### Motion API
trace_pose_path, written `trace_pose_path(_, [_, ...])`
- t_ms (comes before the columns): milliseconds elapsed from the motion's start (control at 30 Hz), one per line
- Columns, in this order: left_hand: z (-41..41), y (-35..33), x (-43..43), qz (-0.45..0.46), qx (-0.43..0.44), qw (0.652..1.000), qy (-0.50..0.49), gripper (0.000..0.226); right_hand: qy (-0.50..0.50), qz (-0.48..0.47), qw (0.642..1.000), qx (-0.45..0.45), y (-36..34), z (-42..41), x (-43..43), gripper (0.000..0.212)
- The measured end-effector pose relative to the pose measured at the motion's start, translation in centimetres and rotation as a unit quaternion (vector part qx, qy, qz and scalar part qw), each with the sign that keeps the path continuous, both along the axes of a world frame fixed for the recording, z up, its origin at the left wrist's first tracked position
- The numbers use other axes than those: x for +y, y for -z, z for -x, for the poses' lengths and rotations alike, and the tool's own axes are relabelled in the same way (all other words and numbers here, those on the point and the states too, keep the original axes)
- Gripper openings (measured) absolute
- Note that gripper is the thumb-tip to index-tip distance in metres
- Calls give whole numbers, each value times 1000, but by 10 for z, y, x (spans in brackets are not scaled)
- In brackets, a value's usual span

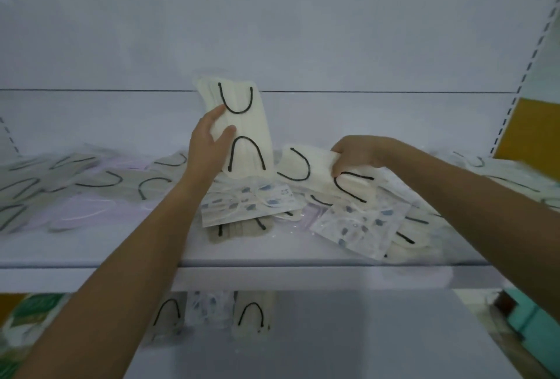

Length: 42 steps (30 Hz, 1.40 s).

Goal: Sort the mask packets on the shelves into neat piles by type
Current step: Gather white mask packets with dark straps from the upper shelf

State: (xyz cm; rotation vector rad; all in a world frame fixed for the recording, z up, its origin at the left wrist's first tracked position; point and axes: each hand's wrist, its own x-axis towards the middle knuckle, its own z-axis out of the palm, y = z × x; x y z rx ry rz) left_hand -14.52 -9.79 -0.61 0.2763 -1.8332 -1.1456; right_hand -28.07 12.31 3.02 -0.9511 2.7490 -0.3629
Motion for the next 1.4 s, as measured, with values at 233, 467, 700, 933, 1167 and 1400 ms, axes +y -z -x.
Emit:
trace_pose_path(233, [-7,7,-3,22,-29,999,-14,43,-30,-116,990,-74,2,-12,-18,42])
trace_pose_path(467, [-9,7,-7,8,-13,1000,-20,43,-55,64,992,96,-7,4,-26,7])
trace_pose_path(700, [-10,3,-13,-32,12,999,-41,41,-5,517,849,111,-73,26,-20,25])
trace_pose_path(933, [-12,-2,-10,-43,35,998,-17,39,-36,651,753,86,-128,3,-23,23])
trace_pose_path(1167, [-22,-27,2,-207,44,970,117,32,-61,565,822,-47,-130,-37,-55,24])
trace_pose_path(1400, [-42,-22,3,-24,-6,994,102,36,6,521,850,-79,-70,-80,-95,14])
